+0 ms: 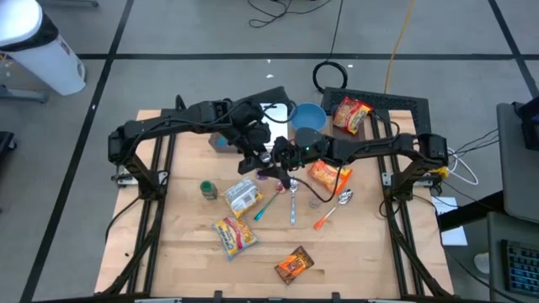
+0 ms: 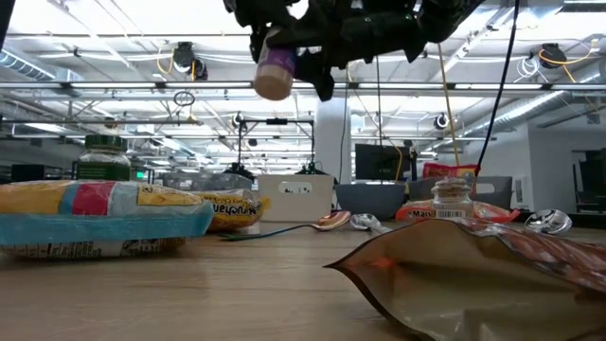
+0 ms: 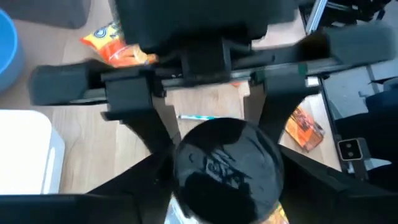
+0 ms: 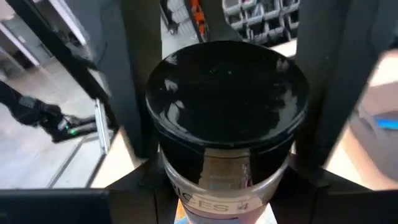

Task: Pick & Place Food Item
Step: Put the black seasoning bottle into the white bin

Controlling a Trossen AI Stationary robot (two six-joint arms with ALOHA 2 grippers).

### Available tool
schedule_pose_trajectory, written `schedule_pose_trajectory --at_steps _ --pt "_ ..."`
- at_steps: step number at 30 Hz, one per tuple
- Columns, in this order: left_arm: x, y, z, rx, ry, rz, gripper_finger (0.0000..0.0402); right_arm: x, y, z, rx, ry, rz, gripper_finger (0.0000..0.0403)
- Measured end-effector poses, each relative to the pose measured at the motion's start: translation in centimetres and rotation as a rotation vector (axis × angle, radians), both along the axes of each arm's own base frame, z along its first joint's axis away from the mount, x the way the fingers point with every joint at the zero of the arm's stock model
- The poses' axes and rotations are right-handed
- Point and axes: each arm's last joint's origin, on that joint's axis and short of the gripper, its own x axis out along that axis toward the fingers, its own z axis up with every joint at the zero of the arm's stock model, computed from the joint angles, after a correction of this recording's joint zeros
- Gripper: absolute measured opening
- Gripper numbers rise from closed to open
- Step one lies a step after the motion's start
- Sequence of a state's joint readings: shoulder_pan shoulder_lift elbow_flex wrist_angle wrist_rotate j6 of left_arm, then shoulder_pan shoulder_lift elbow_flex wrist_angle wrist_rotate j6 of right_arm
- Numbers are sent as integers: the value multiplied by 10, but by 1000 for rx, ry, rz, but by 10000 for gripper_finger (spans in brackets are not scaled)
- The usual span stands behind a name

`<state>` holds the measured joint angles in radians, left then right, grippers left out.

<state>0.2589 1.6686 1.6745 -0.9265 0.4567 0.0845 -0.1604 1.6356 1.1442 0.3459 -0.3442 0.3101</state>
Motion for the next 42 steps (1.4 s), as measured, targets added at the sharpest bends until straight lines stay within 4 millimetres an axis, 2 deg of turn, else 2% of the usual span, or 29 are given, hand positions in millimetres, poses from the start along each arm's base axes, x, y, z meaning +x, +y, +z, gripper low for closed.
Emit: schedule_pose_trajectory --at_steps 6,16,24,26,29,42 --pt "1 1 -3 3 16 15 279 -1 -3 -1 8 9 -10 183" --pt "0 9 -2 -25 -4 15 217 -1 -3 -2 -2 12 -7 183" --pt "0 12 -1 -35 -11 25 252 -1 -3 -5 -8 31 -4 183" --pt "0 12 0 -35 -13 24 243 -1 -3 -7 -8 39 -4 183" --pt "0 12 0 -35 -15 22 209 -1 -2 -8 -10 44 -1 183" --pt "-1 12 0 -19 -17 6 208 -1 -3 -7 -12 40 -4 183"
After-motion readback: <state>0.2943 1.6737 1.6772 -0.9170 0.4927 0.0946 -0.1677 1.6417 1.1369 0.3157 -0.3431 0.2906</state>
